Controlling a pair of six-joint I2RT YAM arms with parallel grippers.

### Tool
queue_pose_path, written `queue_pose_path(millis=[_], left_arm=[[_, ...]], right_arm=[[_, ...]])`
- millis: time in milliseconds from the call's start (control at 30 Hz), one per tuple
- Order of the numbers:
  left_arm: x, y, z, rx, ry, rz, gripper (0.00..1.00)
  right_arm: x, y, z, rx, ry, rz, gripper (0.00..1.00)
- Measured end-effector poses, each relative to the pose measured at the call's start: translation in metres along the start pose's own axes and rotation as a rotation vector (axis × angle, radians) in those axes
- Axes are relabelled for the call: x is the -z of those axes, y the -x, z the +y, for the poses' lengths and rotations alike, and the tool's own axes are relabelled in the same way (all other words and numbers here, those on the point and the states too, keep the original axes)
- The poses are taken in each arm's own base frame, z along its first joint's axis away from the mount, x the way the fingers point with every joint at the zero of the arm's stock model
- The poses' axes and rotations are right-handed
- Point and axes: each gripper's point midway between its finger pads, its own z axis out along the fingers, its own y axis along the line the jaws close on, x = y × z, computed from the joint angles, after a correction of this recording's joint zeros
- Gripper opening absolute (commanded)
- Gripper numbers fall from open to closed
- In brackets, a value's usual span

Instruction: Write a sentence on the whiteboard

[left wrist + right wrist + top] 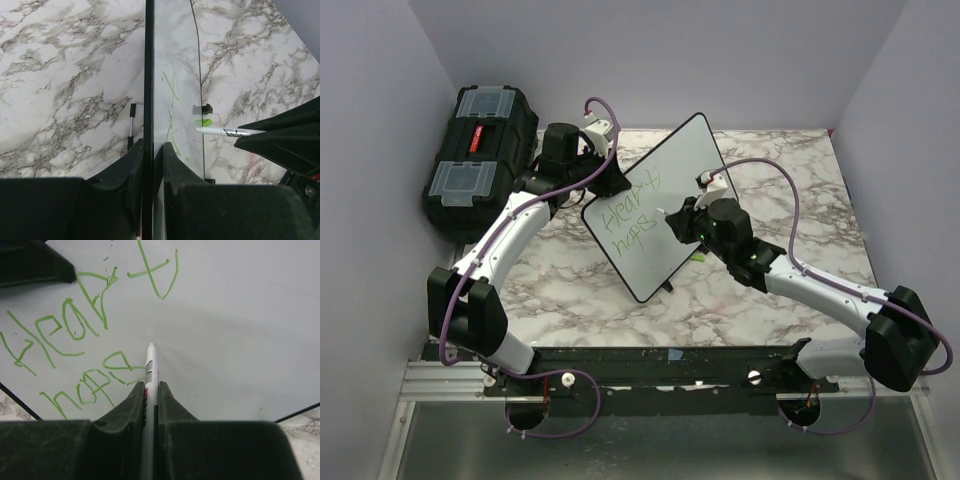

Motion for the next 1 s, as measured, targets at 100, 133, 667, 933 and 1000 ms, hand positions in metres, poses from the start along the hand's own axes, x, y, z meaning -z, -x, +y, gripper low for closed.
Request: queue_pose_path(millis=[100, 133, 667, 933, 1000], left_arm=[[0.0, 0.0, 0.0, 0.0, 0.0, 0.0, 0.0], [0.0, 0.0, 0.0, 0.0, 0.0, 0.0, 0.0], [0.001, 0.001, -0.001, 0.0, -0.001, -0.002, 0.0], [0.001, 0.0, -0.001, 0.006, 0.0, -0.002, 0.0], [0.001, 0.0, -0.001, 0.007, 0.001, -0.002, 0.0]], right_arm=[[-0.005, 0.011, 0.0, -0.002, -0.01, -0.019, 0.01], [-0.007, 0.015, 0.0, -0.003, -0.011, -0.026, 0.01], [-0.01, 0.023, 0.008, 0.039, 0.059, -0.015, 0.01], [0.012, -0.012, 0.017, 0.102, 0.184, 0.082, 0.01], [0.015, -0.015, 0.018, 0.106, 0.196, 0.091, 0.01]])
